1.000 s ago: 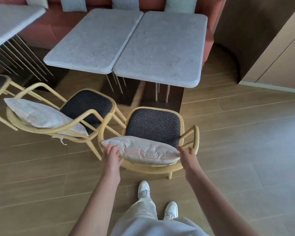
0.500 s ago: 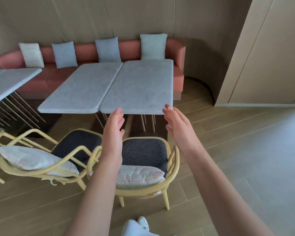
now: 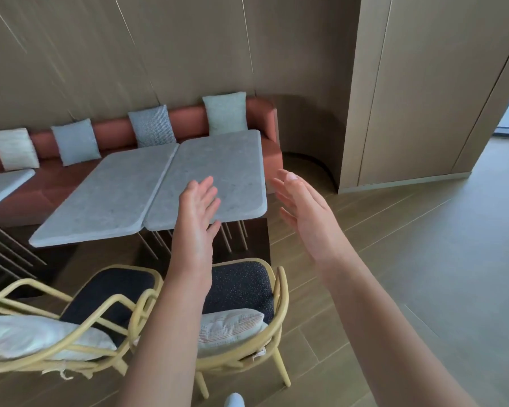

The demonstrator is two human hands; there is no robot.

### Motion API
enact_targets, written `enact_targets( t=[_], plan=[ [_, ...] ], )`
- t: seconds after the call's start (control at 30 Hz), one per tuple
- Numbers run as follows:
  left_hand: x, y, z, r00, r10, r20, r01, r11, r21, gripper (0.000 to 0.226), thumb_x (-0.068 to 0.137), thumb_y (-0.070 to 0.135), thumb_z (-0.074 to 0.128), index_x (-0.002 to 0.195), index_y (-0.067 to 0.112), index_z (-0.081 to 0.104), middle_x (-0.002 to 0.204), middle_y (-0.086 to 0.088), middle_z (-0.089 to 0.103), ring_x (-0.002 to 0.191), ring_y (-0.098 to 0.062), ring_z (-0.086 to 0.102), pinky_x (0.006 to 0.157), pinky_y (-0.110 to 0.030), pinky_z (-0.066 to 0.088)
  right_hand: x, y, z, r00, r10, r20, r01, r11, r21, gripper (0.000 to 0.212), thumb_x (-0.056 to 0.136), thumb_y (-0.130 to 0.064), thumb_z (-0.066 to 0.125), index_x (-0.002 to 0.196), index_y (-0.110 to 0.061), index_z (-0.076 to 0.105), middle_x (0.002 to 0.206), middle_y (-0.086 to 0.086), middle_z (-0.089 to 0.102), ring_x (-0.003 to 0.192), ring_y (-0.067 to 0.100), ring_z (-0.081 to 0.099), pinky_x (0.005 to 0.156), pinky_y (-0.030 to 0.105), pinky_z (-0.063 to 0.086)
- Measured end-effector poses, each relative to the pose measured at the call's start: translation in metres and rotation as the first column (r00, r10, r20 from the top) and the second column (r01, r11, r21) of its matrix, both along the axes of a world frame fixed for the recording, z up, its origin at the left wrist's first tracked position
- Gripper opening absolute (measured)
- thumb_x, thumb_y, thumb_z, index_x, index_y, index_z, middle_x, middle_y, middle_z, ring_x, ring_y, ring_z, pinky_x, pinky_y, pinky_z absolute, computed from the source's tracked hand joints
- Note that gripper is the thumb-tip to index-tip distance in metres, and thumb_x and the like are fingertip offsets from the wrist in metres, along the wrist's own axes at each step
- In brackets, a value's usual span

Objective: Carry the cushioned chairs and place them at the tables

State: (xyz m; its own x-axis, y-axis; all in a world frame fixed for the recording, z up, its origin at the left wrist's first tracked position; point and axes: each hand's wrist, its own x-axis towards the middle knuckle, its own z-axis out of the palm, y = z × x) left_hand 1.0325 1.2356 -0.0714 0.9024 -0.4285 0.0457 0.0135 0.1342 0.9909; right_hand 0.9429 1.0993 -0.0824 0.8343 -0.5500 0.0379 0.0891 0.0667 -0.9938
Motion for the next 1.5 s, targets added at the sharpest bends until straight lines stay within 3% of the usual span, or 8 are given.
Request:
enact_targets(
  t=[0.23, 0.43, 0.8, 1.03, 1.2, 1.27, 1.37, 1.5],
  plan=[
    [-0.002, 0.0, -0.001, 1.0, -0.006, -0.001, 0.006, 1.0, 0.003, 0.053, 0.105, 0.055, 0.028, 0.143, 0.031, 0.054, 0.148, 0.008, 0.055, 0.132, -0.005, 0.052, 0.113, -0.037, 0.036, -0.007, -0.003, 0.002, 1.0, -0.03, 0.004, 0.03, 0.999, 0.028, 0.056, 0.098, -0.062, 0.037, 0.148, -0.036, 0.04, 0.154, -0.012, 0.043, 0.142, 0.011, 0.038, 0.12, 0.039, 0.029],
    [0.01, 0.024, -0.009, 0.996, 0.059, -0.068, -0.059, 0.998, 0.008, 0.051, 0.104, 0.055, 0.029, 0.14, 0.03, 0.057, 0.146, 0.005, 0.056, 0.131, -0.008, 0.054, 0.115, -0.041, 0.035, 0.005, 0.007, -0.008, 1.0, -0.019, 0.009, 0.018, 0.995, 0.1, 0.043, 0.104, -0.05, 0.038, 0.139, -0.03, 0.051, 0.14, -0.012, 0.057, 0.131, 0.007, 0.049, 0.117, 0.035, 0.034],
    [0.068, 0.099, -0.055, 0.951, 0.216, -0.22, -0.217, 0.976, 0.022, 0.052, 0.105, 0.054, 0.029, 0.142, 0.028, 0.056, 0.144, 0.004, 0.058, 0.128, -0.01, 0.057, 0.113, -0.041, 0.039, 0.071, 0.062, -0.045, 0.985, 0.081, -0.154, -0.058, 0.987, 0.149, 0.023, 0.104, -0.047, 0.042, 0.121, -0.039, 0.056, 0.138, -0.011, 0.06, 0.129, 0.006, 0.052, 0.115, 0.034, 0.034],
    [0.121, 0.169, -0.139, 0.846, 0.338, -0.413, -0.26, 0.937, 0.234, 0.049, 0.106, 0.049, 0.033, 0.138, 0.021, 0.058, 0.128, 0.002, 0.069, 0.112, -0.011, 0.066, 0.11, -0.042, 0.043, 0.125, 0.106, -0.121, 0.904, 0.037, -0.426, 0.007, 0.995, 0.102, 0.026, 0.099, -0.045, 0.052, 0.121, -0.035, 0.06, 0.13, -0.009, 0.062, 0.125, 0.012, 0.054, 0.114, 0.044, 0.038],
    [0.144, 0.217, -0.208, 0.764, 0.373, -0.526, -0.178, 0.906, 0.384, 0.041, 0.105, 0.045, 0.037, 0.126, 0.018, 0.059, 0.116, -0.003, 0.073, 0.105, -0.017, 0.069, 0.094, -0.038, 0.048, 0.145, 0.141, -0.194, 0.805, -0.021, -0.593, 0.111, 0.987, 0.116, 0.016, 0.1, -0.034, 0.055, 0.114, -0.026, 0.059, 0.121, -0.001, 0.064, 0.109, 0.014, 0.06, 0.104, 0.043, 0.045],
    [0.153, 0.236, -0.235, 0.74, 0.394, -0.546, -0.141, 0.884, 0.446, 0.038, 0.106, 0.041, 0.04, 0.127, 0.014, 0.056, 0.113, -0.006, 0.072, 0.102, -0.018, 0.069, 0.079, -0.03, 0.05, 0.15, 0.155, -0.222, 0.75, -0.053, -0.659, 0.188, 0.973, 0.135, 0.023, 0.1, -0.031, 0.056, 0.12, -0.02, 0.06, 0.116, 0.003, 0.066, 0.105, 0.016, 0.061, 0.1, 0.044, 0.046],
    [0.158, 0.255, -0.264, 0.721, 0.42, -0.551, -0.101, 0.851, 0.516, 0.03, 0.103, 0.037, 0.046, 0.121, 0.014, 0.055, 0.108, -0.004, 0.071, 0.098, -0.013, 0.066, 0.047, -0.012, 0.046, 0.147, 0.168, -0.247, 0.698, -0.123, -0.706, 0.311, 0.939, 0.144, 0.01, 0.098, -0.021, 0.056, 0.099, -0.019, 0.066, 0.105, 0.01, 0.07, 0.1, 0.019, 0.065, 0.097, 0.048, 0.05],
    [0.162, 0.27, -0.299, 0.745, 0.433, -0.508, -0.068, 0.806, 0.588, 0.021, 0.098, 0.029, 0.059, 0.108, 0.01, 0.061, 0.106, -0.005, 0.071, 0.086, -0.005, 0.063, 0.054, -0.013, 0.041, 0.132, 0.181, -0.273, 0.609, -0.271, -0.745, 0.443, 0.896, 0.036, 0.02, 0.089, -0.01, 0.057, 0.069, -0.009, 0.058, 0.074, 0.012, 0.058, 0.074, 0.023, 0.054, 0.073, 0.038, 0.046]
  ],
)
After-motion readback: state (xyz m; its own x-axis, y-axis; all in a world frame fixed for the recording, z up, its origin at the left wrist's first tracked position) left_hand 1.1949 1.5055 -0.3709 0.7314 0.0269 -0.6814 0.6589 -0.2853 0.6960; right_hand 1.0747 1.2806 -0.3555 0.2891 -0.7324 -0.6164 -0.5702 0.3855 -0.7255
